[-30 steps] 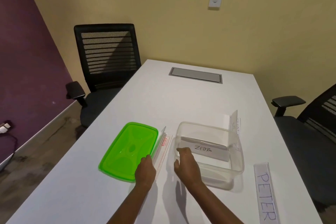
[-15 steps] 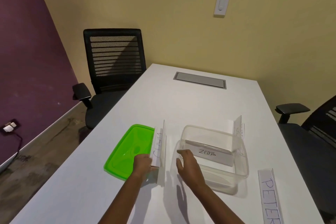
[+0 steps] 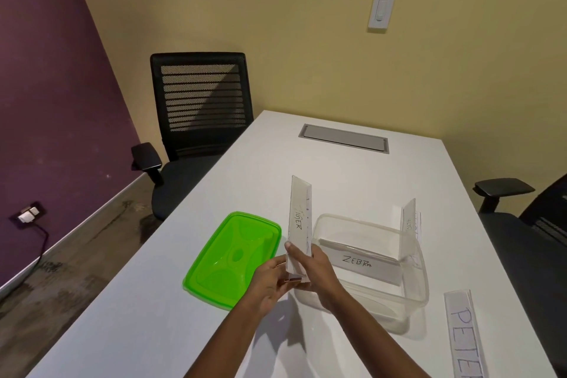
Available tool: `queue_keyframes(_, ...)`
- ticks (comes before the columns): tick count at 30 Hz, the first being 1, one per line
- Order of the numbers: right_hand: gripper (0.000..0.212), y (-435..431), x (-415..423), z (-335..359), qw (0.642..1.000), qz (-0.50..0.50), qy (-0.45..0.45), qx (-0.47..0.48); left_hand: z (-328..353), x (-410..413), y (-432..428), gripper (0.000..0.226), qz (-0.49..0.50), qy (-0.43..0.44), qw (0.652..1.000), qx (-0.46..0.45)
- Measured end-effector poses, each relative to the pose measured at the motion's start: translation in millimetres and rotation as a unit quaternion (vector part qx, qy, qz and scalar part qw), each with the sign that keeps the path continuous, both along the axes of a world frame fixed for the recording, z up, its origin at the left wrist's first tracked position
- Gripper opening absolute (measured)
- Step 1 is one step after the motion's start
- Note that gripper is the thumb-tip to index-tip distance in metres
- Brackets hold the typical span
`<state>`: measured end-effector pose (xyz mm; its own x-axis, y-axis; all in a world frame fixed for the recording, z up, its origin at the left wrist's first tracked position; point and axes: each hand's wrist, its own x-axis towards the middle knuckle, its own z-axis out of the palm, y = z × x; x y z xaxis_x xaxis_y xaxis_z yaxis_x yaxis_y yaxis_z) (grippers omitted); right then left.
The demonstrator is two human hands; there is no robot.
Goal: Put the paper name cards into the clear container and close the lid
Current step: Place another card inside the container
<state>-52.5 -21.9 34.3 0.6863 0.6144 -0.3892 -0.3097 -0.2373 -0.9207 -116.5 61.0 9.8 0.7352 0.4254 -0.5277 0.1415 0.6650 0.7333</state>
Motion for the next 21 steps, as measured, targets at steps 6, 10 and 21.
queue_keyframes(6,0.025,-13.6,16.2,8.3,0.998,0.014,-0.065,-0.009,-2.2,2.8,-10.1,0.026,-0.046,0.012,0.997,0.056)
queue_keyframes(10,0.009,-29.6,31.0,15.7,0.992,0.038,-0.115,-0.041,10.3,12.1,-5.7,0.021,-0.077,0.046,0.981,0.175)
queue_keyframes(21,0.051,-86.7,57.2,48.6,0.9,0.113,-0.347,-0.239,63.2,45.9,27.0,0.02,0.037,-0.064,0.977,0.199)
